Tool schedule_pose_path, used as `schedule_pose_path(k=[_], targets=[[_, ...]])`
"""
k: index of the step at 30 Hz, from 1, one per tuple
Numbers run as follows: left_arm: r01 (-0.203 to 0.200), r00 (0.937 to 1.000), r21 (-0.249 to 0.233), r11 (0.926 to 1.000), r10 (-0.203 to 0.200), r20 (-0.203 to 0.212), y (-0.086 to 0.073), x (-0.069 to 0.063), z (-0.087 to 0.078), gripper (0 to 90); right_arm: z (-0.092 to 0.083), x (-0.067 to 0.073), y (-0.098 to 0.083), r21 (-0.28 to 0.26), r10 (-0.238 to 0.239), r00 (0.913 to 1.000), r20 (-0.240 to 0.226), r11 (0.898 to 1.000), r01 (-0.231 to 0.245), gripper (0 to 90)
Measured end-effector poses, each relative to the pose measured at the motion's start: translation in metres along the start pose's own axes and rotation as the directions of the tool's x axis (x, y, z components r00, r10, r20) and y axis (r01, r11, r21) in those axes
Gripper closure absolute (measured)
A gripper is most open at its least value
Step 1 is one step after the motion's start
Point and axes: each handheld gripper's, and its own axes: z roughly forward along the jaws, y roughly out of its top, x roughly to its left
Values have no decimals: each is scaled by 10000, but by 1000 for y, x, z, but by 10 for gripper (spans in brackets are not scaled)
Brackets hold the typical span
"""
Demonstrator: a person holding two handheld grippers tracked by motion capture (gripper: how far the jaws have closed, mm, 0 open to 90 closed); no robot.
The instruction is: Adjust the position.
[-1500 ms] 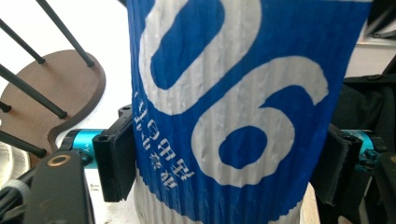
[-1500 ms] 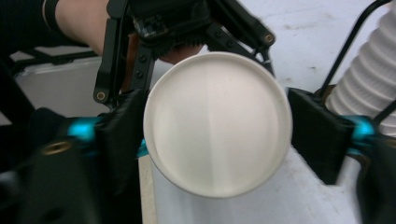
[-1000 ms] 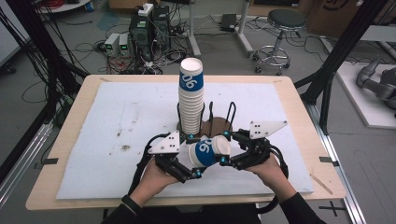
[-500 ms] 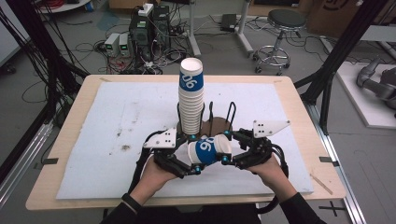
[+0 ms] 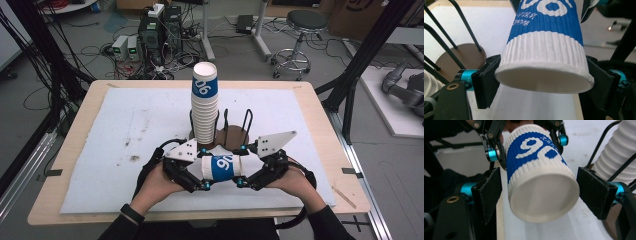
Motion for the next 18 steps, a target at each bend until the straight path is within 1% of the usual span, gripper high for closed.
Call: schedule_pose_path(k=[1,3,4,5,6,7,8,9,10,12,13,14,16,17,18], targets=[[-65,10000,24,10000,65,27,0,0,1,213,2,0,0,96,10,10000,-51,10000,-9,220],[-72,9999,-10,10000,72,94,1,-1,2,213,7,0,-2,357,30,9998,-218,9994,-22,221],[-49,9999,-51,10000,50,110,1,-2,2,213,8,0,-3,382,29,9999,-167,9993,-22,232],[-82,9999,-78,9999,82,94,1,-2,2,212,9,-1,-3,384,-15,9997,-242,9993,25,288],[-128,9999,-139,9998,129,84,1,-2,1,212,9,-1,-4,299,-85,9994,-345,9995,95,290],[-62,10000,-320,9995,64,65,1,-2,0,205,9,-2,-6,135,-85,9992,-401,9999,90,293],[-18,10000,-631,9980,19,20,0,-2,-1,188,8,-3,-6,-13,-62,9988,-491,10000,61,294],[138,9999,-1185,9929,-141,-23,-1,-1,-2,172,7,-4,-7,-192,53,9983,-579,9998,-64,295],[376,9993,-1673,9852,-377,28,-3,0,-3,162,6,-6,-9,-417,189,9974,-691,9989,-218,296],[756,9971,-2498,9653,-712,262,-7,1,-4,119,2,-7,-9,-757,324,9967,-748,9964,-381,297],[838,9965,-2737,9582,-782,312,-8,1,-5,119,1,-7,-9,-961,360,9966,-739,9944,-431,297],[986,9951,-3036,9477,-901,419,-10,2,-5,113,-1,-7,-9,-1106,382,9965,-749,9928,-464,298],[1248,9920,-3417,9315,-1097,633,-12,3,-3,103,-4,-9,-10,-1629,457,9956,-822,9849,-587,298],[1353,9905,-3541,9254,-1174,718,-13,3,-2,103,-5,-9,-11,-1874,543,9946,-890,9798,-702,298],[1430,9893,-3625,9209,-1221,799,-13,3,-2,103,-6,-9,-11,-2050,646,9934,-943,9752,-829,298]])
